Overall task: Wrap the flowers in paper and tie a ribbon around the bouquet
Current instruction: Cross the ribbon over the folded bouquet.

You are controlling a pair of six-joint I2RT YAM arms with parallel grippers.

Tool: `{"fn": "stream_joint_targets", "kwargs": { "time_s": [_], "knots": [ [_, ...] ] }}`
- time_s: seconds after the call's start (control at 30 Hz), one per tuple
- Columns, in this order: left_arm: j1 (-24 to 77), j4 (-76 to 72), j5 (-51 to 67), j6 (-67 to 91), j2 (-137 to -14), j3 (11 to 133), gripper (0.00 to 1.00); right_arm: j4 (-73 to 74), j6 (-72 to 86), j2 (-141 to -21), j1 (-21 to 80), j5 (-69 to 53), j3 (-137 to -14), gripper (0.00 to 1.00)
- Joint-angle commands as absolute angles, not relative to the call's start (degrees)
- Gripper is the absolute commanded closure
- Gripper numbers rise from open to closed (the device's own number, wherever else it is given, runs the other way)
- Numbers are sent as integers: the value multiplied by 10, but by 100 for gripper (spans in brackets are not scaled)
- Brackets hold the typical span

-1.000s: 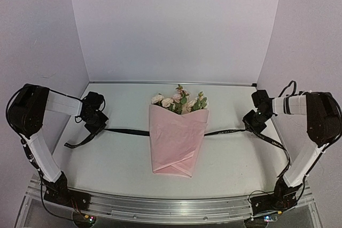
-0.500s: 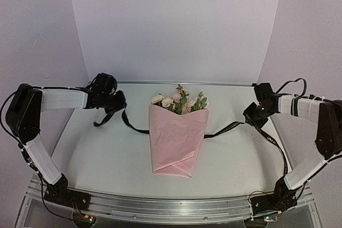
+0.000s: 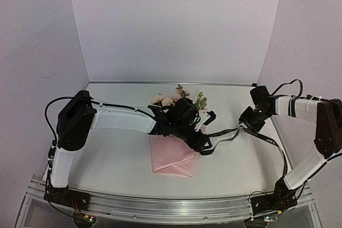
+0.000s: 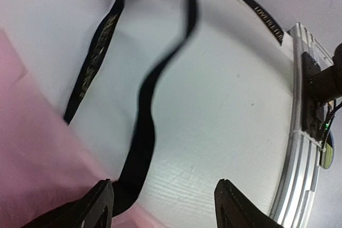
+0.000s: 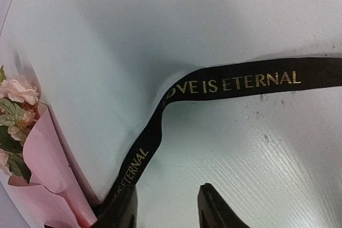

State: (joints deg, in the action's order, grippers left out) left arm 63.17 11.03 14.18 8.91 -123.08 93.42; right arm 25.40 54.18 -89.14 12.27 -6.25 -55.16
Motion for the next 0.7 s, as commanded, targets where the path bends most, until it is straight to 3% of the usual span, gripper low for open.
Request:
{"fn": "stream_joint_targets", "kwargs": {
  "time_s": [0.0, 0.17, 0.3, 0.43, 0.67],
  "knots": [
    [569, 57, 154, 119, -1160, 914, 31, 272, 537, -892, 123, -50, -558, 45],
    [551, 32, 183, 163, -1133, 890, 32, 300, 532, -898, 114, -18, -565, 28],
    [526, 20, 207, 201, -1121, 875, 37, 311, 543, -910, 85, -26, -565, 27],
    [509, 18, 206, 208, -1100, 852, 38, 311, 547, -951, 76, -34, -596, 23],
    [477, 20, 195, 224, -1055, 793, 38, 299, 585, -1030, 75, -59, -652, 24]
  ]
}}
